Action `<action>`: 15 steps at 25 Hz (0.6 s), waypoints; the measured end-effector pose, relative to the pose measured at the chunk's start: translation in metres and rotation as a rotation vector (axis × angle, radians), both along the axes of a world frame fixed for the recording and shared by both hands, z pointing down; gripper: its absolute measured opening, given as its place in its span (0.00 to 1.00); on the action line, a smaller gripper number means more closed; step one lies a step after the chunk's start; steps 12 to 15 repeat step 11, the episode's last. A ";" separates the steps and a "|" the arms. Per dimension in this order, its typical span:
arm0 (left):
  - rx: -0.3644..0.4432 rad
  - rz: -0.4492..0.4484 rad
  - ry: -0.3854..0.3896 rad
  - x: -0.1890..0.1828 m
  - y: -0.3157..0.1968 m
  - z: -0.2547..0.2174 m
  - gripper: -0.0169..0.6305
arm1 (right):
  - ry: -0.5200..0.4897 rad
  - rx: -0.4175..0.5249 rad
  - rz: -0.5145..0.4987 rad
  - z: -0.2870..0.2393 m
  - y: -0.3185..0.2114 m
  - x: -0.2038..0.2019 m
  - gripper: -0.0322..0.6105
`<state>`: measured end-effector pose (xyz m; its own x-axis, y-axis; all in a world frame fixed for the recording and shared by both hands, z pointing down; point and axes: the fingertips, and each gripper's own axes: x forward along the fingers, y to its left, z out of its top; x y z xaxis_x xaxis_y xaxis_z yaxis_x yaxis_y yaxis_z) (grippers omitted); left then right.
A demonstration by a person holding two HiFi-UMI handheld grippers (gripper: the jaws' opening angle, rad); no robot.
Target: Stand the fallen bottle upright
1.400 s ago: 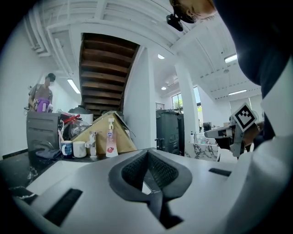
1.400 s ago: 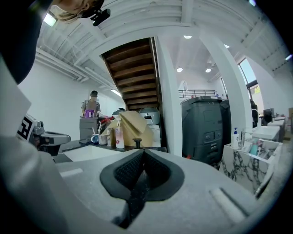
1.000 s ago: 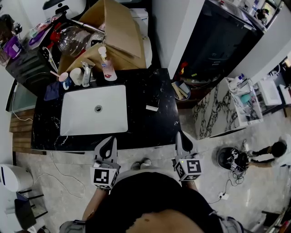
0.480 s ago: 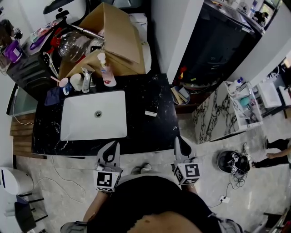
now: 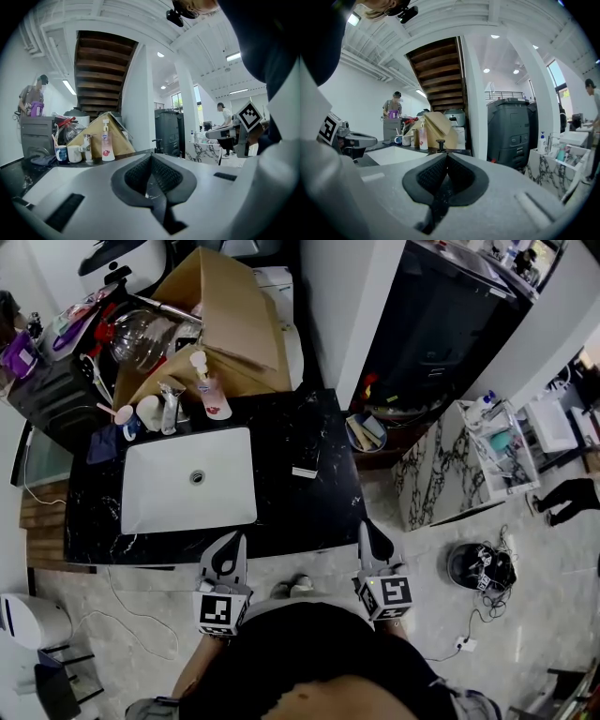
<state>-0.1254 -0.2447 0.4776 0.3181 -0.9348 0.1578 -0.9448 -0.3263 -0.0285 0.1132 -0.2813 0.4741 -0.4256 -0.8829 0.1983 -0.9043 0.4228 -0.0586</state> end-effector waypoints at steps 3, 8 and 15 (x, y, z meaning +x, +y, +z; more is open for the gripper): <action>-0.006 0.014 -0.006 0.005 0.000 0.000 0.03 | -0.007 0.011 0.002 -0.003 0.001 0.001 0.05; -0.032 0.011 -0.010 0.004 0.005 0.004 0.03 | 0.001 -0.001 0.000 0.005 0.005 0.002 0.05; -0.036 0.014 -0.023 0.006 0.011 0.003 0.03 | -0.004 -0.020 -0.013 0.009 0.010 0.000 0.05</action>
